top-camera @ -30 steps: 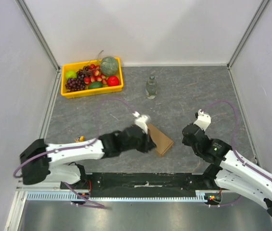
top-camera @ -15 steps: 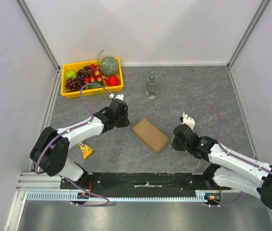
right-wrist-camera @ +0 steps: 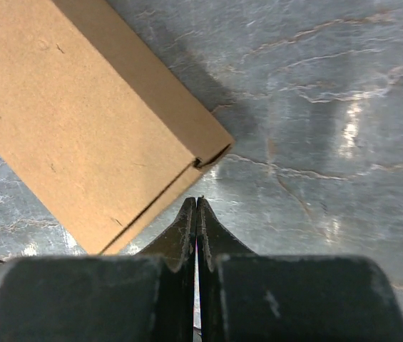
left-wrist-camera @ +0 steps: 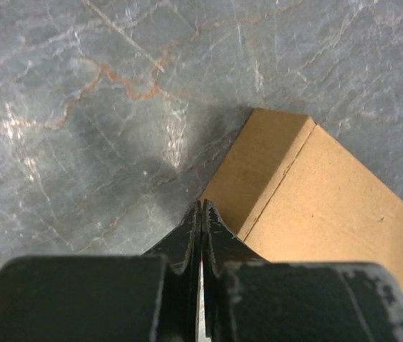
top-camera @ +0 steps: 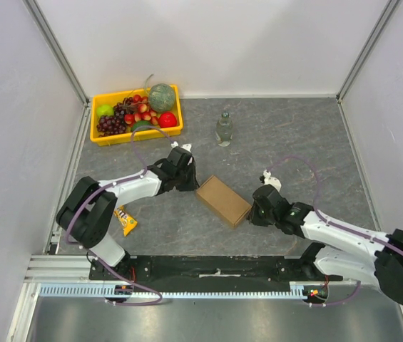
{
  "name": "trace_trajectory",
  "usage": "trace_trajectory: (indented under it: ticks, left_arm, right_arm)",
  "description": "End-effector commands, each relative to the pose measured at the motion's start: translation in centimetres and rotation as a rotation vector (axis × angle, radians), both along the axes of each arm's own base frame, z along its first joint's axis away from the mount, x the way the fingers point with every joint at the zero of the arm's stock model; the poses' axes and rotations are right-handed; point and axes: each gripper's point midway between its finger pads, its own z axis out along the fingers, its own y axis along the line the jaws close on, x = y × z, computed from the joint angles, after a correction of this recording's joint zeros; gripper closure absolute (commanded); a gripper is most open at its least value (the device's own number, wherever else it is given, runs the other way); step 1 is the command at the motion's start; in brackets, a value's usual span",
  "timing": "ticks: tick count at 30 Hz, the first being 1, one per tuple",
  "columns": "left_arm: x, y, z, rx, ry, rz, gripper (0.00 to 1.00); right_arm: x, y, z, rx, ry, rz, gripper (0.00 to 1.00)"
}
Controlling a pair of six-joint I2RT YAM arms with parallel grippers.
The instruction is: Fold the paper box
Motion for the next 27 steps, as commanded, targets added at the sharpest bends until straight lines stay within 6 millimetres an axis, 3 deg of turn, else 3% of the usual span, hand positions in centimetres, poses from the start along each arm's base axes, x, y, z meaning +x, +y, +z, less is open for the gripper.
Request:
trace_trajectory:
  ticks: [1, 8, 13, 18, 22, 27]
  left_arm:
    - [-1.1, -0.5, 1.5, -0.067, -0.045, -0.053, 0.98]
    - [-4.5, 0.0, 1.1, -0.09, -0.021, -0.047, 0.98]
    - [-7.5, -1.4, 1.5, -0.11, -0.02, -0.078, 0.98]
    - [-11.7, -4.0, 2.1, -0.152, -0.002, -0.138, 0.98]
    - [-15.1, -5.2, 1.6, -0.16, 0.01, -0.17, 0.98]
    - [-18.6, -5.9, 2.3, -0.246, 0.016, -0.245, 0.98]
  right_arm:
    - [1.0, 2.5, 0.1, 0.077, -0.012, 0.031, 1.0]
    - [3.6, 2.5, 0.7, -0.021, -0.081, 0.047, 1.0]
    - [6.2, 2.2, 0.9, -0.096, -0.115, 0.075, 1.0]
    - [9.9, 2.2, 1.8, -0.124, -0.188, 0.171, 1.0]
    - [13.0, 0.4, 3.0, -0.109, -0.25, 0.148, 1.0]
    - [14.5, -1.8, 3.6, -0.061, -0.257, 0.083, 0.97]
